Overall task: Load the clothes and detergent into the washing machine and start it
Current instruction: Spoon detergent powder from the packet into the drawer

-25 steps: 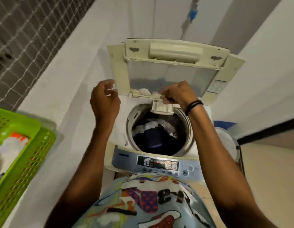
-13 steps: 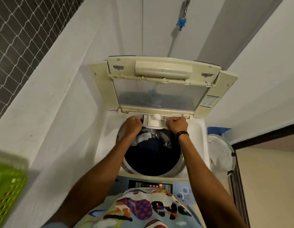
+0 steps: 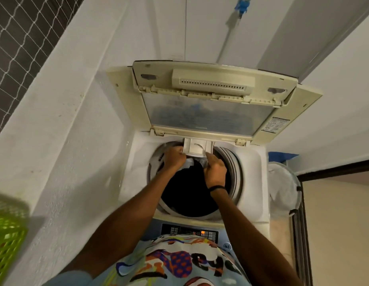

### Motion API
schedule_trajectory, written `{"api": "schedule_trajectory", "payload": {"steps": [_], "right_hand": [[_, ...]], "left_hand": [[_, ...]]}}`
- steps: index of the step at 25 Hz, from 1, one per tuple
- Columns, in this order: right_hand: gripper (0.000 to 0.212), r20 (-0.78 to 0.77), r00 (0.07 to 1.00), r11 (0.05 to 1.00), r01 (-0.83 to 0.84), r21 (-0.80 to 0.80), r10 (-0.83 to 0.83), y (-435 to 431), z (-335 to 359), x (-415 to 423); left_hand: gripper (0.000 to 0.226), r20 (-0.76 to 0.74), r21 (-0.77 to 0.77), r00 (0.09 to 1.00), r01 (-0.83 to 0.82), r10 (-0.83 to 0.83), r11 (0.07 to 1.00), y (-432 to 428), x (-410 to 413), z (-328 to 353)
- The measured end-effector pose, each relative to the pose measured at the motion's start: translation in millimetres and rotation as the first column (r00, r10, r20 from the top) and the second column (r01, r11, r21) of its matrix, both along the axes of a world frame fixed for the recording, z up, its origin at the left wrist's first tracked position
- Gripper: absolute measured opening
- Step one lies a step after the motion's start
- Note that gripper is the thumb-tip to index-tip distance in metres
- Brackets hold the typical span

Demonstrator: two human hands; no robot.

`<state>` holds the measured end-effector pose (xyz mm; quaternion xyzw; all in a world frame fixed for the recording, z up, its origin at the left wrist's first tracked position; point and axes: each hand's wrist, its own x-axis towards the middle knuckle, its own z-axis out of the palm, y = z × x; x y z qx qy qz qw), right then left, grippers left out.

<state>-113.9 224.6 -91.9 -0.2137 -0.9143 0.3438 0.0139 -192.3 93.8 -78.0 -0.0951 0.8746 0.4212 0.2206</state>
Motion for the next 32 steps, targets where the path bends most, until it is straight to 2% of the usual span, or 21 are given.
{"api": "schedule_trajectory", "payload": {"steps": [2,3,5,6,10,12,18,23,26,29,30,32], "right_hand": [[0.036,0.012,0.987,0.984,0.159,-0.074,-0.159,3,1,-4],[0.03,0.049,0.956,0.94,0.293,-0.175,-0.289,4,5,-7],[0.024,0.159,0.857,0.74,0.505,-0.444,-0.49,8,18,-12],[0.024,0.204,0.821,0.624,0.545,-0.561,-0.533,10,24,-14],[0.021,0.269,0.81,0.275,0.458,-0.845,-0.521,6,65,-12],[0.019,0.262,0.838,0.189,0.39,-0.901,-0.479,-4,87,-11],[0.023,0.076,0.962,0.227,0.138,-0.964,-0.262,-63,158,-2],[0.018,-0.007,1.0,0.32,-0.009,-0.948,0.006,-131,199,12],[0.019,-0.041,0.983,0.332,-0.1,-0.938,0.18,-172,224,22],[0.019,-0.074,0.939,0.301,-0.181,-0.936,0.335,-211,253,29],[0.019,-0.106,0.915,0.289,-0.231,-0.929,0.39,-224,261,31],[0.02,-0.195,0.847,0.263,-0.36,-0.895,0.495,-249,276,34]], "left_hand": [[0.036,0.012,0.009,1.0,-0.008,0.008,1.0,-1,-1,2],[0.042,0.022,0.019,1.0,-0.019,0.019,1.0,-3,-1,6],[0.028,0.041,0.058,0.996,-0.083,0.08,0.995,-9,1,22],[0.022,0.034,0.082,0.992,-0.125,0.123,0.989,-13,2,28],[0.022,-0.072,0.146,0.969,-0.222,0.234,0.964,-36,7,68],[0.023,-0.129,0.219,0.949,-0.256,0.288,0.942,-53,10,93],[0.021,-0.323,0.43,0.819,-0.321,0.475,0.844,-122,55,184],[0.02,-0.43,0.529,0.616,-0.421,0.66,0.737,-196,121,243],[0.019,-0.532,0.564,0.444,-0.449,0.721,0.693,-235,169,280],[0.016,-0.58,0.561,0.277,-0.546,0.766,0.622,-276,219,308],[0.016,-0.598,0.537,0.239,-0.588,0.765,0.604,-291,235,311],[0.015,-0.636,0.426,0.237,-0.686,0.734,0.59,-321,262,309]]}}
